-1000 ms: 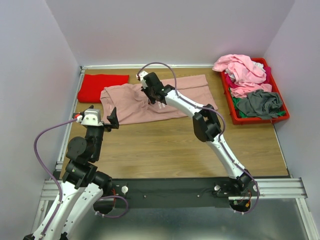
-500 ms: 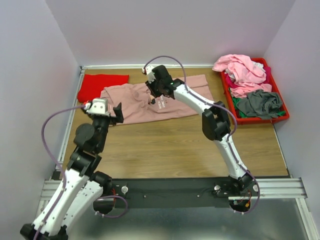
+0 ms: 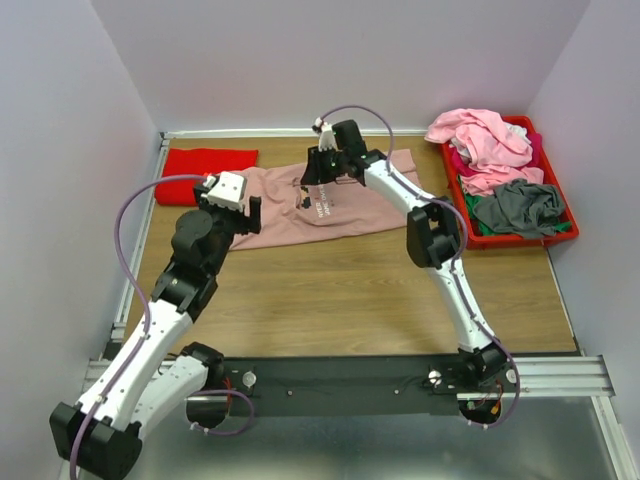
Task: Fold and stack the t-shirts
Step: Fold the tshirt
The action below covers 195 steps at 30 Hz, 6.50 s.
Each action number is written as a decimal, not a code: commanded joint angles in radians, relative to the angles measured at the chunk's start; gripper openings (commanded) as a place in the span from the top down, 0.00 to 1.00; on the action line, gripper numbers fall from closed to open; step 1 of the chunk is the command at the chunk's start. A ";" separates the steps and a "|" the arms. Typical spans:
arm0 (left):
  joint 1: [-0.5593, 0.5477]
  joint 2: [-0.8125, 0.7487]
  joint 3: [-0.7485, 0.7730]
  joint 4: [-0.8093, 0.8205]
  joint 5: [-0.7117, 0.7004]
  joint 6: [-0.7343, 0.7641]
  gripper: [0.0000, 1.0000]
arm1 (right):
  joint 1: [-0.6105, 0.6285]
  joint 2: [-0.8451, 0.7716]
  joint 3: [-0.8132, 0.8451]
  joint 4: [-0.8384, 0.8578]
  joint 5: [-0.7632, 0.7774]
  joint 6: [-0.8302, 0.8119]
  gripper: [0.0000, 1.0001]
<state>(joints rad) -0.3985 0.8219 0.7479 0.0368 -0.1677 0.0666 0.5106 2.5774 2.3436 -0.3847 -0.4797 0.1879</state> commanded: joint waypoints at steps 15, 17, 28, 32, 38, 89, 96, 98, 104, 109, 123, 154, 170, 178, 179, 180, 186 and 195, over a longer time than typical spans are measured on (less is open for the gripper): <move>0.007 -0.204 -0.145 0.069 -0.046 0.001 0.09 | 0.025 0.162 0.075 0.070 -0.066 0.206 0.58; 0.006 -0.199 -0.145 0.068 -0.039 -0.001 0.09 | 0.025 0.170 0.080 0.072 -0.063 0.208 0.58; 0.006 -0.196 -0.145 0.061 -0.044 -0.002 0.09 | 0.026 0.205 0.100 0.084 -0.073 0.231 0.62; 0.007 -0.195 -0.145 0.060 -0.046 -0.002 0.09 | 0.026 0.205 0.108 0.083 -0.069 0.225 0.73; 0.006 -0.193 -0.148 0.060 -0.044 -0.002 0.09 | 0.020 0.173 0.108 0.078 -0.065 0.205 0.88; 0.006 -0.194 -0.139 0.048 -0.039 -0.037 0.10 | -0.024 0.037 0.010 0.053 0.042 0.105 0.65; 0.007 -0.196 -0.130 -0.027 -0.128 -0.368 0.08 | -0.024 -0.081 -0.081 0.037 0.180 -0.008 0.64; 0.013 -0.191 -0.143 -0.035 -0.187 -0.579 0.03 | -0.026 -0.164 -0.134 0.026 0.173 -0.077 0.61; 0.122 -0.127 -0.269 -0.046 -0.104 -0.988 0.02 | -0.023 -0.506 -0.496 -0.014 -0.012 -0.473 0.19; 0.361 0.041 -0.309 -0.051 0.011 -1.159 0.05 | -0.027 -0.778 -0.872 -0.028 -0.082 -0.803 0.10; 0.593 0.476 -0.223 0.107 0.071 -1.128 0.30 | -0.083 -0.916 -1.123 -0.026 -0.048 -0.828 0.18; 0.595 0.646 -0.156 -0.005 0.132 -1.111 0.56 | -0.149 -0.898 -1.144 -0.026 -0.054 -0.814 0.19; 0.632 0.569 -0.176 0.017 0.065 -1.078 0.95 | -0.228 -0.833 -1.199 -0.025 0.231 -1.183 0.23; 0.647 0.586 -0.162 0.028 0.095 -1.062 0.95 | -0.236 -0.758 -1.187 -0.026 0.311 -1.381 0.22; 0.645 0.588 -0.160 0.029 0.102 -1.059 0.95 | -0.236 -0.732 -1.182 -0.026 0.317 -1.387 0.22; 0.648 0.589 -0.160 0.032 0.106 -1.058 0.95 | -0.236 -0.718 -1.176 -0.028 0.323 -1.394 0.23; 0.647 0.594 -0.160 0.040 0.126 -1.051 0.96 | -0.236 -0.665 -1.159 -0.029 0.386 -1.409 0.28; 0.653 0.600 -0.159 0.049 0.129 -1.042 0.97 | -0.257 -0.701 -1.221 -0.031 0.443 -1.415 0.64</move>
<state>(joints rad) 0.2405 1.4105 0.5808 0.0662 -0.0383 -0.9916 0.2726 1.8698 1.1728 -0.3786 -0.0864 -1.1854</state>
